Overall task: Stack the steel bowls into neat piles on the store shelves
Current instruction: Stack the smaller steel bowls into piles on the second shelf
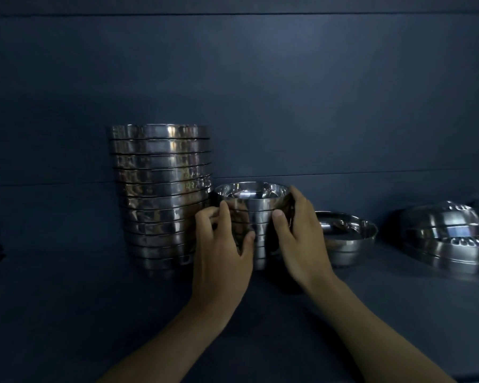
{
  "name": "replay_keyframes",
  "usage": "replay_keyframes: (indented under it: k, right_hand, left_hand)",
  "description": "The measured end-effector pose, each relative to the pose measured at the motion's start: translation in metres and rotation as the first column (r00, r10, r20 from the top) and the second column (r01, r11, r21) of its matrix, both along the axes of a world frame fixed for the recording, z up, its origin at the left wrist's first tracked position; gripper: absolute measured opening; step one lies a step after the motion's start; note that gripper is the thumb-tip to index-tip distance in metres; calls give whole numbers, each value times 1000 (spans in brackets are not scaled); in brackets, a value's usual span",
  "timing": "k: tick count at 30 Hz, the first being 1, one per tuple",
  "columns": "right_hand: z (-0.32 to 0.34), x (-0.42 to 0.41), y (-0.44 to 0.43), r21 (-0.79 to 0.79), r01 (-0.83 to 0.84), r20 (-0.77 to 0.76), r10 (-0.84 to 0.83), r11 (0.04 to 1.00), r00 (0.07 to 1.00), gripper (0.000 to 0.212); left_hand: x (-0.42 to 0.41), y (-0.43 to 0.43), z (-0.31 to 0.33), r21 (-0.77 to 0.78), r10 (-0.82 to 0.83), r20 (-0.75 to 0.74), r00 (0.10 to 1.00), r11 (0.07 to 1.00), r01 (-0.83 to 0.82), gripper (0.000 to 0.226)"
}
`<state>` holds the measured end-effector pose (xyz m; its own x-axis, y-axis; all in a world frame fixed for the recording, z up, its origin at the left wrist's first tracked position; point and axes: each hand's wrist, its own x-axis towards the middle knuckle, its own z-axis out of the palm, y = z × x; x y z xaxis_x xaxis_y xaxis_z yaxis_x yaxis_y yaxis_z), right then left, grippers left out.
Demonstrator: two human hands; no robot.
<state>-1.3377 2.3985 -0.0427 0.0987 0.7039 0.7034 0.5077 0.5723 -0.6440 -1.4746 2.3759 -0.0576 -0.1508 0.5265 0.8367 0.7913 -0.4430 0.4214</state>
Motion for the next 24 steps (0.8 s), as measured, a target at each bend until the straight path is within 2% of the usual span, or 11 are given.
replay_keyframes:
  k: [9,12,15,17,20,22,24]
  right_hand:
    - [4,0,-2,-18,12,29,-11,1000,1000,55]
    - [13,13,-19,-22,24,139,-21,999,990,57]
    - [21,47,-50,32,66,259,-72,997,963,48]
    - [26,84,-71,49,139,310,-147,989,939,44]
    - [29,153,-88,85,306,276,-317,948,907,39]
    - [27,202,-95,98,443,212,-454,891,866,35]
    - [21,248,-102,95,555,118,-563,826,818,29]
  left_hand:
    - [1,-1,2,34,-36,43,998,999,35,65]
    - [2,-6,7,78,-73,7,997,994,73,55]
    - [6,-12,10,76,-156,-104,982,983,164,48]
    - [19,-18,14,18,-252,-175,952,966,259,43]
    - [59,-25,22,-145,-407,-221,886,913,382,31]
    - [103,-29,31,-324,-551,-123,825,808,492,36]
    - [157,-30,35,-470,-650,48,759,656,591,34]
